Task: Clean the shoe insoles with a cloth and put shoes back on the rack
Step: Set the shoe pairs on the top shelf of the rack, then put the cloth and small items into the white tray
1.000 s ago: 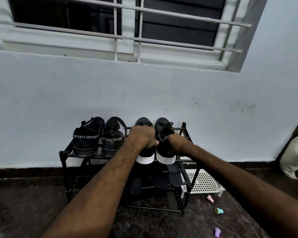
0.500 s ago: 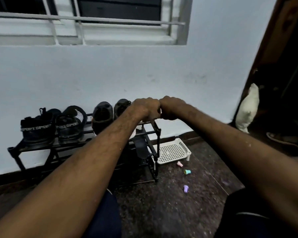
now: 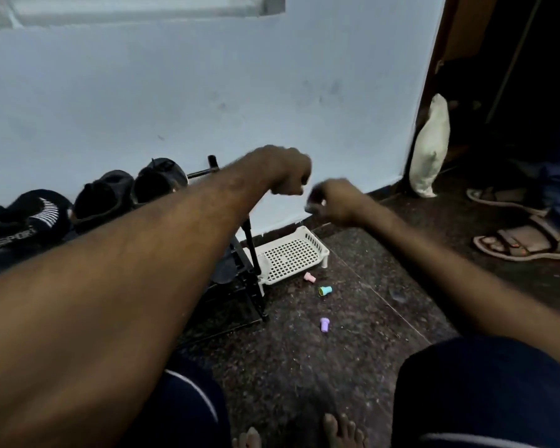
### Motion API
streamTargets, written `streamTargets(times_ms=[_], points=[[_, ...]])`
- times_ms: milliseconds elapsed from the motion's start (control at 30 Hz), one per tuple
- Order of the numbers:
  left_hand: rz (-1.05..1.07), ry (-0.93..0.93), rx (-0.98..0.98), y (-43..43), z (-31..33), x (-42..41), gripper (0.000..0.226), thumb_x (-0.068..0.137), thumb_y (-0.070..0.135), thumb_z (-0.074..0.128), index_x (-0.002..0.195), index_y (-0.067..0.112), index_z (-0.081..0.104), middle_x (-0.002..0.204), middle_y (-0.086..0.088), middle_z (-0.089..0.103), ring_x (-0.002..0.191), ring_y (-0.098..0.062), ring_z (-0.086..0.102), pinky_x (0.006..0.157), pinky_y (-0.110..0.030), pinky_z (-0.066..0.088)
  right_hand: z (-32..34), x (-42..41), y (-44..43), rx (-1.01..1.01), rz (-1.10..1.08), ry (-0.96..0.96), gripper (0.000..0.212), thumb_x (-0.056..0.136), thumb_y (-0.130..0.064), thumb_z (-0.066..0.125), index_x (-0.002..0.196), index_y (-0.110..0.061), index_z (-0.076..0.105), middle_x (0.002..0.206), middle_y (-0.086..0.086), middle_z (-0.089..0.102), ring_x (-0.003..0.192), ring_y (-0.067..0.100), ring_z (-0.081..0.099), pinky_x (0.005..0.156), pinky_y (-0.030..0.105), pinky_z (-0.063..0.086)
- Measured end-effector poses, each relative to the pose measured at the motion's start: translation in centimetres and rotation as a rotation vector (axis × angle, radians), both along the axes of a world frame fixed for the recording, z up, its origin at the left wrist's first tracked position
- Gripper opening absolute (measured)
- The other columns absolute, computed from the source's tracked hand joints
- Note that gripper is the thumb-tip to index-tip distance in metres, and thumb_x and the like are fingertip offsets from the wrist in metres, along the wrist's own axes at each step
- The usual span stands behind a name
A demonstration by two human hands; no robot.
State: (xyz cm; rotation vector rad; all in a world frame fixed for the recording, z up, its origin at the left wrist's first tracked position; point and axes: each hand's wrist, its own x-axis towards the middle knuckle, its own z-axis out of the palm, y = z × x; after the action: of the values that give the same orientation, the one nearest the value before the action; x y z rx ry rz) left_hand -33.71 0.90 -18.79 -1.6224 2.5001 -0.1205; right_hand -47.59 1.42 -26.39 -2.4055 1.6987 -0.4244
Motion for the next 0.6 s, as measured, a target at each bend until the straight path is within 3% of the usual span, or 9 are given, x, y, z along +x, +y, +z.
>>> streamTargets(times_ms=[67,100,200,300,400,500,600], points=[[-0.026,0.123,0.117,-1.3,0.0,-1.7,0.028,0.095,0.025,0.059,0.118,0.011,0.066,0.096,-0.006,0.074,0.066,-0.022,0.068,0.051,-0.025,0.052,-8.0,-2.1,0.8,0.072,-0.108,-0.164,0.022,0.092,-0.028,0.063,0.102,-0.009,0.069,0.105,0.009,0.071,0.094,0.025,0.065,0.084,0.033,0.051],[-0.031,0.150,0.144,-2.1,-0.1,-2.6,0.027,0.096,0.026,0.058,0.116,0.009,0.066,0.092,-0.005,0.074,0.065,-0.022,0.069,0.050,-0.028,0.053,-12.3,-3.0,1.5,0.146,-0.146,-0.178,0.022,0.093,-0.027,0.063,0.104,-0.009,0.066,0.109,0.007,0.070,0.095,0.024,0.064,0.085,0.034,0.051],[-0.046,0.136,0.175,-4.5,-0.4,-4.9,0.029,0.097,0.029,0.057,0.118,0.009,0.064,0.093,-0.004,0.073,0.076,-0.024,0.071,0.058,-0.034,0.057,-23.2,-4.8,3.6,0.365,-0.197,-0.091,0.020,0.092,-0.029,0.062,0.108,-0.017,0.062,0.113,0.007,0.067,0.097,0.022,0.062,0.087,0.035,0.051],[-0.077,0.097,0.133,-7.1,-2.3,-5.9,0.034,0.098,0.034,0.056,0.121,0.010,0.063,0.101,-0.004,0.072,0.086,-0.024,0.070,0.067,-0.038,0.058,-29.1,-6.2,3.5,0.410,-0.255,-0.073,0.024,0.091,-0.033,0.060,0.111,-0.020,0.058,0.116,0.007,0.064,0.102,0.025,0.062,0.089,0.038,0.051],[-0.170,0.093,-0.057,-8.5,-9.4,-5.5,0.038,0.097,0.042,0.051,0.127,0.019,0.056,0.122,-0.005,0.064,0.112,-0.027,0.060,0.090,-0.040,0.049,-31.2,-5.7,1.5,0.369,-0.238,-0.060,0.034,0.090,-0.034,0.058,0.120,-0.018,0.055,0.122,0.007,0.056,0.109,0.028,0.058,0.091,0.039,0.049],[-0.161,0.131,-0.022,-8.5,-20.7,-4.2,0.029,0.097,0.035,0.049,0.119,0.017,0.054,0.120,-0.008,0.061,0.111,-0.029,0.057,0.081,-0.038,0.046,-33.9,-3.6,-1.0,0.319,-0.127,-0.083,0.048,0.092,-0.034,0.058,0.134,-0.013,0.048,0.135,0.011,0.047,0.119,0.031,0.051,0.099,0.036,0.045],[-0.037,0.123,0.029,-9.1,-30.5,-2.4,0.033,0.096,0.030,0.051,0.124,0.014,0.049,0.127,-0.010,0.054,0.115,-0.030,0.053,0.082,-0.043,0.047,-36.5,-2.1,-2.4,0.355,0.020,-0.006,0.038,0.095,-0.029,0.055,0.130,-0.016,0.054,0.133,0.009,0.047,0.118,0.030,0.050,0.095,0.033,0.043]])
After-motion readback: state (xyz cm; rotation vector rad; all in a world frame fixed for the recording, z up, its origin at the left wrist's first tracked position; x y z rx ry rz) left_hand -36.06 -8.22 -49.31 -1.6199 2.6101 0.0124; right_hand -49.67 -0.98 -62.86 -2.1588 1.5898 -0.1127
